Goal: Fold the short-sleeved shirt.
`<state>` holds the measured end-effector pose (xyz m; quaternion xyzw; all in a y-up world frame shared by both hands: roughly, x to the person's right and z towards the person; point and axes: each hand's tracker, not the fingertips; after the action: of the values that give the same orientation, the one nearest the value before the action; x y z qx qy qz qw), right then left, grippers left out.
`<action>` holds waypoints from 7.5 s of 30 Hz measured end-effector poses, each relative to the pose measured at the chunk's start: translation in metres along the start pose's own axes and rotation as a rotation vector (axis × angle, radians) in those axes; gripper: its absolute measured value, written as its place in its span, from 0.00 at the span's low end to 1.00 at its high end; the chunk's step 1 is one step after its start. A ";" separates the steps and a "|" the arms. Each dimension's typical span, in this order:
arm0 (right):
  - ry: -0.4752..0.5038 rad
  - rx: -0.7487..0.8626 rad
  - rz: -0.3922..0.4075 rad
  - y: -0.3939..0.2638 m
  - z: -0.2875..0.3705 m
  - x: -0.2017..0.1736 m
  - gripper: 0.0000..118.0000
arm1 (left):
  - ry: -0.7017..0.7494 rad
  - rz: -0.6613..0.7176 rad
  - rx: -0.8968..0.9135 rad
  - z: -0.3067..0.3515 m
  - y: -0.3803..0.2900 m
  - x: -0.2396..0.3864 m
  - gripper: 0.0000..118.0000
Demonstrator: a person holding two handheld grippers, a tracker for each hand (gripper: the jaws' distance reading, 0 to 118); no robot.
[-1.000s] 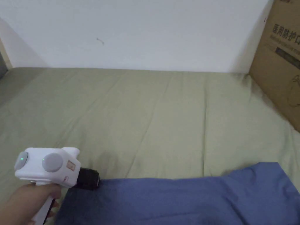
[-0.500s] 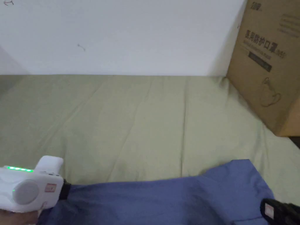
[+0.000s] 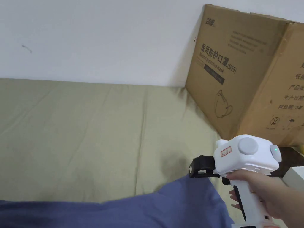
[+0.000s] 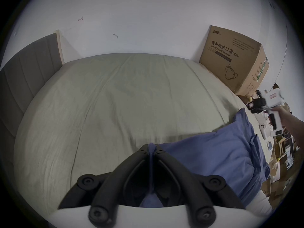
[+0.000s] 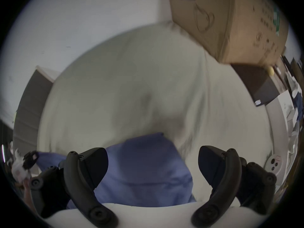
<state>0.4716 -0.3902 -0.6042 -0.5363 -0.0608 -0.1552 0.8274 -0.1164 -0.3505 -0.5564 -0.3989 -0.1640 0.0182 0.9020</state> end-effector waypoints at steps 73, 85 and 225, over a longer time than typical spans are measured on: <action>-0.143 1.208 0.247 0.197 0.369 -0.133 0.03 | 0.152 -0.044 0.698 0.097 0.346 0.022 0.02; -0.135 0.538 0.219 0.005 0.112 -0.035 0.03 | -0.005 0.073 0.179 -0.032 0.112 0.021 0.02; -0.098 0.306 -0.043 -0.135 0.064 0.022 0.95 | -0.003 0.181 0.084 0.015 -0.077 -0.021 0.98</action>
<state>0.4532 -0.3872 -0.4545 -0.4094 -0.1354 -0.1355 0.8920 -0.1489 -0.3955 -0.4971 -0.3741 -0.1278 0.1069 0.9123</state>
